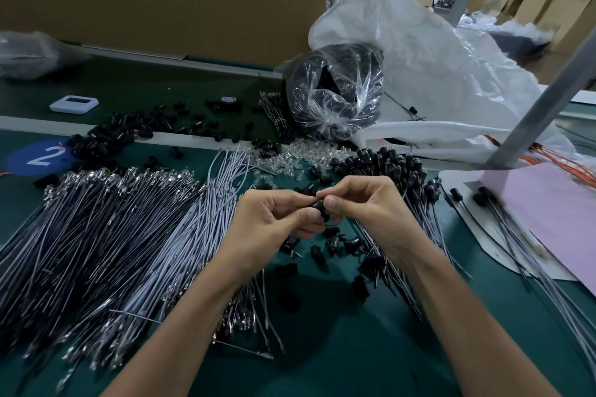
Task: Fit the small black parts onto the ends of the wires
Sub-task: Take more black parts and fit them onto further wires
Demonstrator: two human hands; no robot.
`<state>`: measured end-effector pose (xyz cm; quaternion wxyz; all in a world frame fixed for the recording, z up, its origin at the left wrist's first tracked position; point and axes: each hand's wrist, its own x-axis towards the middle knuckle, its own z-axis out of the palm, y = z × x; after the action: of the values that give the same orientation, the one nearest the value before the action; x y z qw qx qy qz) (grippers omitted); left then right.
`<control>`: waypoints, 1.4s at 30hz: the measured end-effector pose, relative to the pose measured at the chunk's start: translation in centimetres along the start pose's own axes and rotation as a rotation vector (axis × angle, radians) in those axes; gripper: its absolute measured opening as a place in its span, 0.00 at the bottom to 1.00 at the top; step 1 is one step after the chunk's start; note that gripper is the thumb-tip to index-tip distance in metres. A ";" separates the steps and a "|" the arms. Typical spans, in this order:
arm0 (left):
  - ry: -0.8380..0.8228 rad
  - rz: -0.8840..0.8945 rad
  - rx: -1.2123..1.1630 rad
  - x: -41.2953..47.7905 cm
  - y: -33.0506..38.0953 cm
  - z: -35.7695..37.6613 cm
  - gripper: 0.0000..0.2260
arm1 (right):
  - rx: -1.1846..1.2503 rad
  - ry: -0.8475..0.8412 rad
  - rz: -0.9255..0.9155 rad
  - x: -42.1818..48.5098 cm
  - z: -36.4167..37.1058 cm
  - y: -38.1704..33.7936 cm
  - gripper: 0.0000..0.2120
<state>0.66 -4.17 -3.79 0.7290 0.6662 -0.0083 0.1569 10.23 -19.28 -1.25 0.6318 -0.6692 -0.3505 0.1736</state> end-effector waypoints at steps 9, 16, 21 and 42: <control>0.214 0.007 -0.163 0.4 1.0 -1.2 0.19 | 0.428 0.006 -0.116 -2.6 -8.1 -4.8 0.10; 0.386 -0.007 -0.126 0.6 0.6 -1.0 0.14 | -0.491 0.223 0.166 -2.7 -15.8 -6.7 0.11; 0.429 -0.019 -0.099 0.6 0.4 -0.8 0.12 | -1.076 0.293 0.226 -0.8 -12.7 -4.3 0.11; 0.656 -0.275 1.106 0.9 -0.6 -3.4 0.20 | -1.023 0.147 -0.080 -0.4 1.3 2.7 0.08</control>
<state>0.96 -0.71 -4.54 0.2573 0.8553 0.3815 0.2382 9.73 -18.48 -4.13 0.2532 -0.8888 -0.3707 -0.0919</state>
